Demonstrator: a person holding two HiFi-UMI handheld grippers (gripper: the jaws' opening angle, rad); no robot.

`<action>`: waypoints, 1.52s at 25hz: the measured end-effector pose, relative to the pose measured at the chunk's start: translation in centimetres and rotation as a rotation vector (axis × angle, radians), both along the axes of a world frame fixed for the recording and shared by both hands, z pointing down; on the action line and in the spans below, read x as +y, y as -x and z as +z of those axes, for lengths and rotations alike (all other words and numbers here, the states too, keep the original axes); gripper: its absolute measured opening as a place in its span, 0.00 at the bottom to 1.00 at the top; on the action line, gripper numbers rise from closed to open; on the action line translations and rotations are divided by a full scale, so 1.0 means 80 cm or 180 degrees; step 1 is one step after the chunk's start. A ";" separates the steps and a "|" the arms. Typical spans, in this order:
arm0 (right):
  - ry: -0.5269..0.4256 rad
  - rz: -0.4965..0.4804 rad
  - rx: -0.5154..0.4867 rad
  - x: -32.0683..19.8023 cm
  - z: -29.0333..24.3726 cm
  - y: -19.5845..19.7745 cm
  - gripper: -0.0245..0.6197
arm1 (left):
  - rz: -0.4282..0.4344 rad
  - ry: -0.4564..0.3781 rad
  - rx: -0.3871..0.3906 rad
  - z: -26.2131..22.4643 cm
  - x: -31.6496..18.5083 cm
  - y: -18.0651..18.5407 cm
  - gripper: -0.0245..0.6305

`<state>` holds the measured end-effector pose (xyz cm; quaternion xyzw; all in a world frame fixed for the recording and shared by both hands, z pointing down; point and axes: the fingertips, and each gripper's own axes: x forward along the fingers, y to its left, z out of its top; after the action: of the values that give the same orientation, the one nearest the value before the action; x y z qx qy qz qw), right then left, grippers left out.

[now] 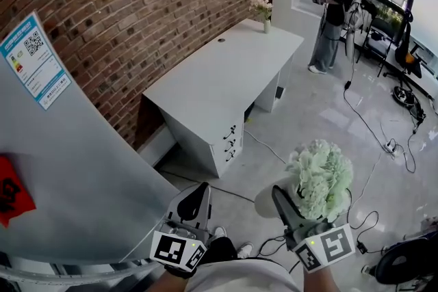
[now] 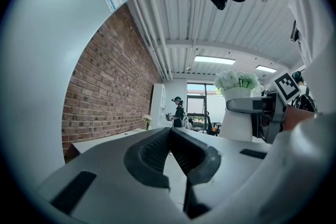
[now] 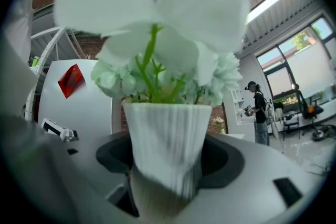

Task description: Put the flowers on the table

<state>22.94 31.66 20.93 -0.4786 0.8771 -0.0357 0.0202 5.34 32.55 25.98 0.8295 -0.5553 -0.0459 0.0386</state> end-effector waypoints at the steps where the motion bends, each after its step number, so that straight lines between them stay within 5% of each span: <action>1: -0.0006 -0.0010 0.0001 -0.002 -0.001 0.000 0.59 | -0.0011 -0.0004 0.0001 0.000 -0.002 0.000 0.05; 11: 0.0048 0.0018 0.0019 -0.045 0.010 -0.007 0.59 | 0.0010 0.0044 0.0028 0.013 -0.055 -0.004 0.05; 21: 0.0098 0.0053 0.0132 -0.169 0.023 -0.006 0.59 | 0.0042 0.0068 0.0092 0.027 -0.191 -0.002 0.05; 38: -0.0034 -0.0272 0.0169 -0.380 0.006 0.100 0.59 | -0.0181 0.0083 0.0136 0.025 -0.389 0.093 0.05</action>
<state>14.94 1.24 21.41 -0.4414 0.8971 -0.0192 -0.0020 -2.14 1.41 27.96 0.8117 -0.5782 -0.0575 0.0600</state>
